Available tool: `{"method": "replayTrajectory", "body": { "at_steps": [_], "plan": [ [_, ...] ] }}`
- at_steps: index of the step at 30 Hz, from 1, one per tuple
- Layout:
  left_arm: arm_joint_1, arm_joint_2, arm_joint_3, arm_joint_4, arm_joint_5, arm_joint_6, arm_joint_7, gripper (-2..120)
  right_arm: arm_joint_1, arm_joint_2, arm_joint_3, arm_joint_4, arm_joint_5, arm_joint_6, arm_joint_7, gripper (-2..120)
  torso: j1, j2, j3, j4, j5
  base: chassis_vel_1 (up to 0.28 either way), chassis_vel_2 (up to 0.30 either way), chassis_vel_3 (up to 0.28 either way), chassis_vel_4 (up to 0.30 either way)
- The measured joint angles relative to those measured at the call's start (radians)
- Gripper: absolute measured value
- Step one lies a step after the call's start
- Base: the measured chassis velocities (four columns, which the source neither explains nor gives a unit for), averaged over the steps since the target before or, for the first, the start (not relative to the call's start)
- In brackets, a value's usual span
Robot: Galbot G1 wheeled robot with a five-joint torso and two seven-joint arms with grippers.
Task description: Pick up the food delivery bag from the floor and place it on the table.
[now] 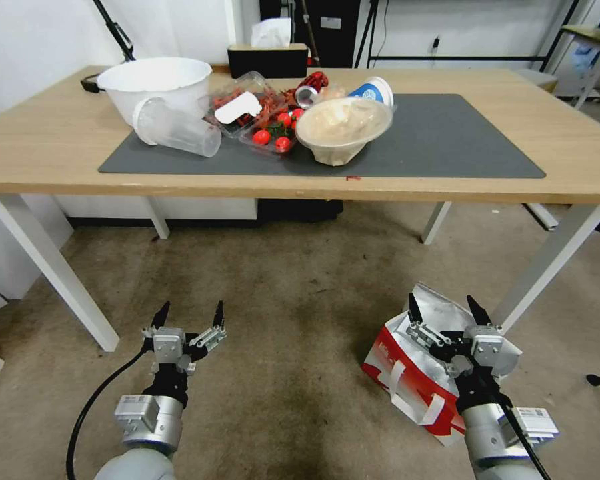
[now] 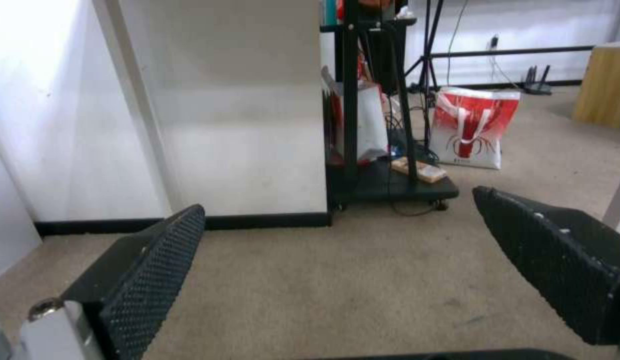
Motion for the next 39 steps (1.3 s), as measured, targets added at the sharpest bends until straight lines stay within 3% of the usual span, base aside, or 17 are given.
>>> {"method": "replayTrajectory", "body": {
  "at_steps": [39],
  "plan": [
    [-0.009, -0.002, 0.010, 0.019, -0.003, -0.011, -0.015, 100, 0.004, 0.003, 0.000, -0.010, 0.001, 0.000, -0.002, 100, -0.036, -0.158, -0.122, 0.0000, 0.0000, 0.000, 0.000, 0.000, 0.000]
  ]
}}
